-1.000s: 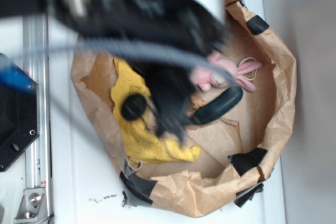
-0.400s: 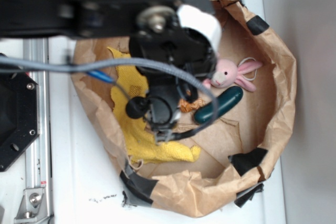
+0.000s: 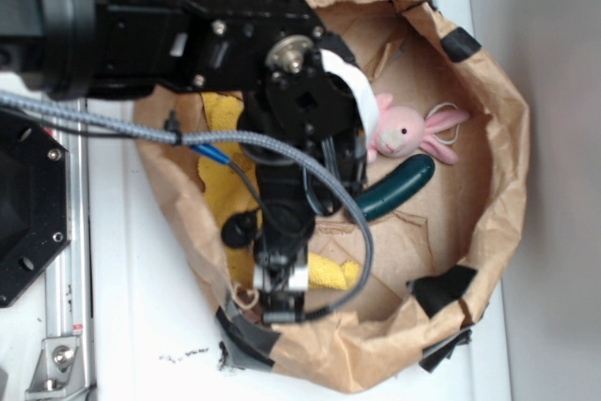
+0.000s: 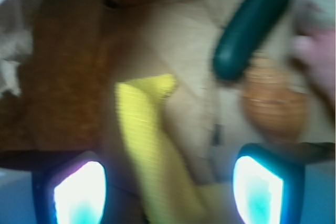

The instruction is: Grab the yellow cloth.

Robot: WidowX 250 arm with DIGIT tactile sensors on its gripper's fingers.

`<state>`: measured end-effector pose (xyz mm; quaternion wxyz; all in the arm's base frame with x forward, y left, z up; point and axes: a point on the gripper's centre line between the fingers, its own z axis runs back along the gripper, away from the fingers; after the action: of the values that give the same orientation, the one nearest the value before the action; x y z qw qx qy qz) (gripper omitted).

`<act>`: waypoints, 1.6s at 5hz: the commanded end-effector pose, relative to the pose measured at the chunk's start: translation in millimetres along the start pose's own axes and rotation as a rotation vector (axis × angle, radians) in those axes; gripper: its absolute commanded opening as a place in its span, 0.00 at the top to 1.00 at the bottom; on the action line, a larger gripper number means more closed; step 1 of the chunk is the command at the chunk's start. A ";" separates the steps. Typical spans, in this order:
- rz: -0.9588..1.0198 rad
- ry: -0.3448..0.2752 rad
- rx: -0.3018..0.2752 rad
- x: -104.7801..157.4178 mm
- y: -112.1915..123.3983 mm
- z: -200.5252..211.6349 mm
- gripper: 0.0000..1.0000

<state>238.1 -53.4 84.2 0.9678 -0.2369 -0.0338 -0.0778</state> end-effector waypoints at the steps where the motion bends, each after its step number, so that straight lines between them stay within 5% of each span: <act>1: -0.056 0.046 0.039 -9.1 -27.2 -26.4 0.00; 3: -0.047 0.107 0.070 -8.1 -13.0 -59.3 0.00; 4: 0.000 0.080 0.048 -8.8 -10.3 -57.2 1.00; 7: 0.009 -0.004 0.036 -4.6 -8.3 -28.3 1.00; 8: 0.034 -0.067 0.098 -4.0 -6.3 5.8 1.00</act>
<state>237.3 -43.6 78.4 0.9787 -0.1951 -0.0393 -0.0508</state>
